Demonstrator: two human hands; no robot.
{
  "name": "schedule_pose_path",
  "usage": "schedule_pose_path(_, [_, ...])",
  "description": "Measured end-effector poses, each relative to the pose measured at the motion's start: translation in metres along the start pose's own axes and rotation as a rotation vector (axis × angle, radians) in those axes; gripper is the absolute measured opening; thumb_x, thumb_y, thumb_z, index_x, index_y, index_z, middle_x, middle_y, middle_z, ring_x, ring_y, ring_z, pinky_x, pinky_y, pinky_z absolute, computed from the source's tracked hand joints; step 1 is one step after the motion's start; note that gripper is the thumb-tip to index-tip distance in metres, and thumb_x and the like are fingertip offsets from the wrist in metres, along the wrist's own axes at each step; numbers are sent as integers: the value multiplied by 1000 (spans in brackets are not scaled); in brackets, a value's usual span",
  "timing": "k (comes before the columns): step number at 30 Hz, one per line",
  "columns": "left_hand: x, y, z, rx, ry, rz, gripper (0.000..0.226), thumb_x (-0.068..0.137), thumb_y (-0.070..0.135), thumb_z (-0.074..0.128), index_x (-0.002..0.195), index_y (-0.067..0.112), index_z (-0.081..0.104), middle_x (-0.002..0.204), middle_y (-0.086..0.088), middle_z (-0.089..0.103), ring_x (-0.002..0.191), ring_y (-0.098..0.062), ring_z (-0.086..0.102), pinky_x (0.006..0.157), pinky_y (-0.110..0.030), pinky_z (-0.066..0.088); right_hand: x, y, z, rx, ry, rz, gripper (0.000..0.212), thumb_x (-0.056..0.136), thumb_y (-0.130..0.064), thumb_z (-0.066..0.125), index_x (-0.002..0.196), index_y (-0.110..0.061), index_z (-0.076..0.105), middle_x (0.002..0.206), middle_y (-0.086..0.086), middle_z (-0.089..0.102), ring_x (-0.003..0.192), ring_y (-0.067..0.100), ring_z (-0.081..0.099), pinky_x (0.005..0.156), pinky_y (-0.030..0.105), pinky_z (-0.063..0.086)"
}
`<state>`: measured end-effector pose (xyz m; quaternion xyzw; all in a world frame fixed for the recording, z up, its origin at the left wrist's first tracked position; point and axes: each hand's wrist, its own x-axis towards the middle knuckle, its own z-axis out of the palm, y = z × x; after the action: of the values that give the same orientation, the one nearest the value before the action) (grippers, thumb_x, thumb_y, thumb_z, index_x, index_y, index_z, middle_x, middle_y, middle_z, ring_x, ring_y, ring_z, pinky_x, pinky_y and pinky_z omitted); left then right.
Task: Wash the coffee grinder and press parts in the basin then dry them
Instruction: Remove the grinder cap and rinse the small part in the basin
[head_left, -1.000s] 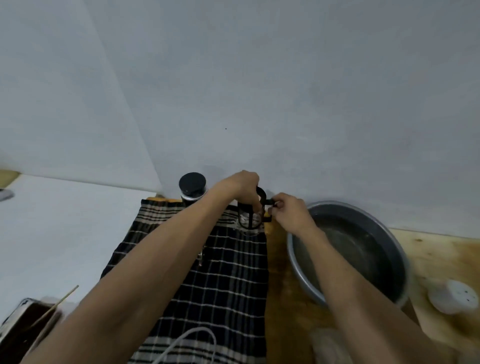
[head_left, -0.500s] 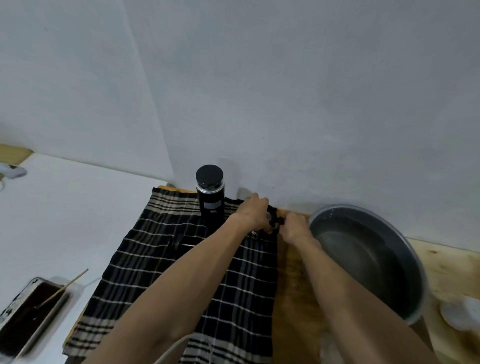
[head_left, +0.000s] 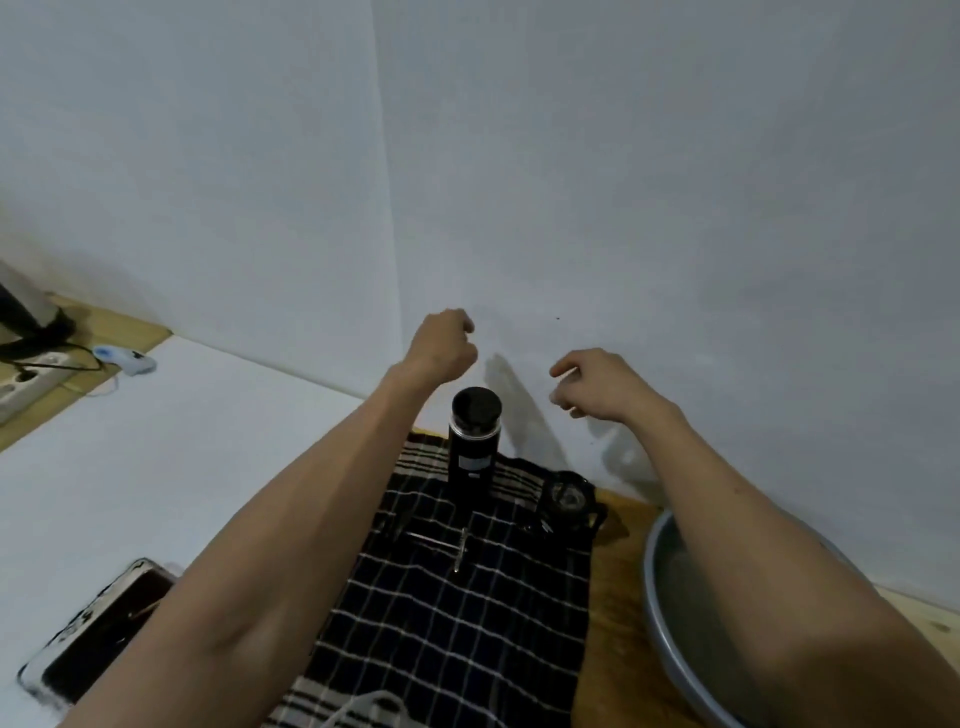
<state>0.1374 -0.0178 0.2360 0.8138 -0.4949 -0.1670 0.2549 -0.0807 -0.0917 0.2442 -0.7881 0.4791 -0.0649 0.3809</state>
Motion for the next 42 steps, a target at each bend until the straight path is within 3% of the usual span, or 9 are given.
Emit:
schedule_pose_path(4, [-18,-70,27,-26,-215,-221,61,92,6,57,151,10,45,145,-14,55,126,-32,58,101,-38,51,8,-42,30,-302,-141,-168,59,88,-31,76,141,-21,54,135,4,59,113,23,61,95,35,52])
schedule_pose_path(8, [-34,-99,63,-117,-407,-201,107,83,18,81,164,14,12,161,-13,37,148,-31,36,117,-44,37,27,-68,62,-553,-220,-219,81,83,-36,80,153,-27,39,148,6,45,132,28,49,102,41,47])
schedule_pose_path(10, [-35,-100,78,-247,-471,-140,123,68,24,93,163,19,15,155,-4,44,145,-32,41,116,-47,40,35,-75,73,-715,-266,-236,86,81,-34,81,154,-30,36,147,5,44,134,29,47,103,43,48])
schedule_pose_path(13, [-31,-103,100,-369,-352,-74,116,48,45,98,146,25,39,133,5,62,122,-20,60,105,-46,51,40,-80,80,-830,-282,-252,80,79,-30,81,150,-28,44,143,6,50,128,28,52,99,43,52])
schedule_pose_path(16, [-37,-101,109,-396,-224,-78,92,59,45,95,134,21,49,122,2,67,112,-21,65,95,-43,55,46,-81,86,-866,-265,-268,76,79,-32,80,146,-27,47,137,6,53,122,28,55,94,41,54])
schedule_pose_path(20, [-38,-101,111,-389,-191,-71,83,68,34,91,136,16,46,119,-2,66,106,-24,64,88,-41,55,50,-78,84,-881,-318,-296,78,80,-30,80,149,-30,43,137,5,48,127,27,50,97,41,50])
schedule_pose_path(25, [-35,-101,111,-358,-204,-66,83,69,32,91,137,15,46,121,-3,66,109,-24,63,92,-41,54,51,-78,78,-978,-353,-374,80,82,-26,80,152,-31,40,137,3,50,130,26,48,99,41,48])
schedule_pose_path(32, [-36,-97,106,-330,-221,-63,80,66,34,91,132,17,48,117,-3,68,106,-25,65,92,-45,56,43,-78,78,-1030,-321,-446,77,76,-44,78,144,-25,47,124,0,50,110,24,57,86,45,57])
schedule_pose_path(42, [-32,-102,106,-320,-251,-74,87,53,48,85,127,22,50,112,1,69,101,-23,67,90,-47,57,46,-80,77,-1052,-338,-493,60,75,-46,71,129,-22,59,109,1,52,97,24,60,78,44,57])
